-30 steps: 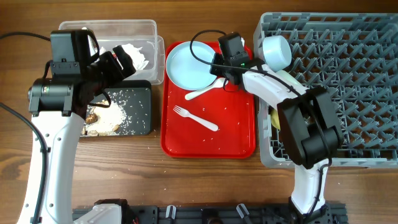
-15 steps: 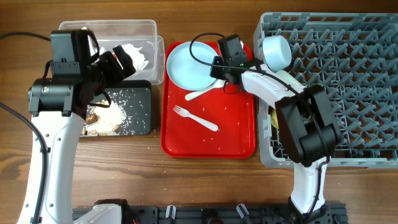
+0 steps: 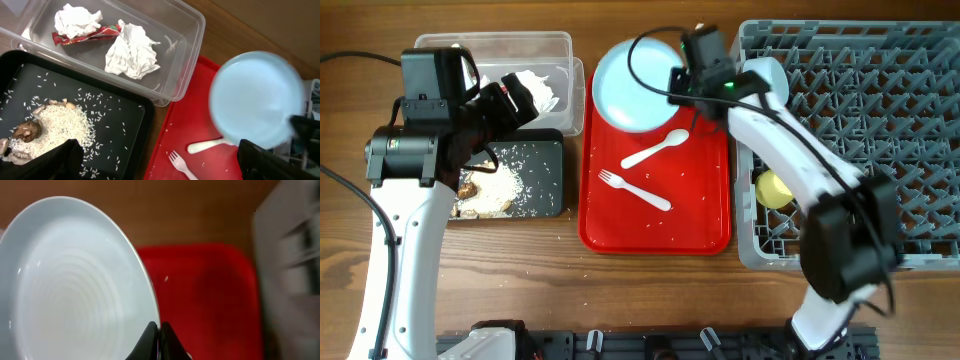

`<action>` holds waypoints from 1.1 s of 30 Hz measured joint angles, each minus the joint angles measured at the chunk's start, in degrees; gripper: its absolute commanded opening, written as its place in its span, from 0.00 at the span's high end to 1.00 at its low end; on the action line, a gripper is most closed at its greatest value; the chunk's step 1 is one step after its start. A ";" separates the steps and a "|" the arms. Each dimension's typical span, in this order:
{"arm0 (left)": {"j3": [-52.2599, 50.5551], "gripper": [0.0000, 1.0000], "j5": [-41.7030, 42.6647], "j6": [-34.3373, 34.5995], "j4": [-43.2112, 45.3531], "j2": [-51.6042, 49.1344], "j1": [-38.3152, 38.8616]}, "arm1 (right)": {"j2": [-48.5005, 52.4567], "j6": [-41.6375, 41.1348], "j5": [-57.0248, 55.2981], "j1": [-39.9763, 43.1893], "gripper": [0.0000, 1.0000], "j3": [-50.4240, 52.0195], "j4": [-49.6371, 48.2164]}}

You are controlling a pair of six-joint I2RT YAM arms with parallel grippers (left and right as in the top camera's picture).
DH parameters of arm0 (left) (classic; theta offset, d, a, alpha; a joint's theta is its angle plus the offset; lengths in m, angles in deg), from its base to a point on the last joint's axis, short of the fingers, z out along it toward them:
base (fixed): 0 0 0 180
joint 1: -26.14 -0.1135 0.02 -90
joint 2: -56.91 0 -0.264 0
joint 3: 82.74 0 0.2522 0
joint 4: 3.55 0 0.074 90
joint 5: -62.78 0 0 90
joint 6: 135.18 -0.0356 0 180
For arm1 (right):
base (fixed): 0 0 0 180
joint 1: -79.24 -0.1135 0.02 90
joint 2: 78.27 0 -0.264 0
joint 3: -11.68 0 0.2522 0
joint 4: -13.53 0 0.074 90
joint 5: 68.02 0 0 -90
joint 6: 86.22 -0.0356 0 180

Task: Sort waste into correct bins and load items into the dishwasher rack
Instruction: 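Lift the light-blue plate and stand it upright in the rack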

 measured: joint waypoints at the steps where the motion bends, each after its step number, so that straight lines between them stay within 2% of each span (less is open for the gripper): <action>1: 0.00 0.00 0.00 0.00 0.00 0.00 0.00 | -1.55 0.22 -1.16 0.02 0.96 -0.11 0.39; 3: 0.00 0.00 0.00 0.00 0.00 0.00 0.00 | -4.26 1.14 -3.50 0.11 0.96 -0.17 0.92; 6: 0.00 0.00 0.00 0.00 -0.02 0.00 0.00 | -11.98 2.62 -15.67 0.94 0.96 -0.17 2.05; 10: 0.00 0.00 0.00 0.00 0.00 0.00 0.00 | -19.17 3.98 -37.57 1.22 0.96 -0.17 2.16; 14: 0.00 0.00 0.00 0.00 0.00 0.00 0.00 | -21.94 7.85 -55.82 3.02 0.96 -0.31 2.10; 17: 0.00 0.00 0.00 0.00 -0.02 0.00 0.00 | -21.81 14.43 -62.64 7.23 0.96 -0.37 2.14; 21: 0.00 0.00 0.00 0.02 0.00 0.00 0.00 | -21.51 22.88 -63.67 12.41 0.96 -0.37 2.14; 25: 0.00 0.00 0.00 0.02 0.00 0.00 0.00 | -19.78 33.22 -58.99 16.57 0.96 -0.37 2.14; 29: 0.00 0.00 0.00 0.00 0.00 0.00 0.00 | -16.48 44.19 -53.24 17.44 0.96 -0.33 2.08; 33: 0.00 0.00 0.00 0.00 0.00 0.00 0.00 | -11.89 50.25 -51.67 17.46 0.96 -0.26 1.18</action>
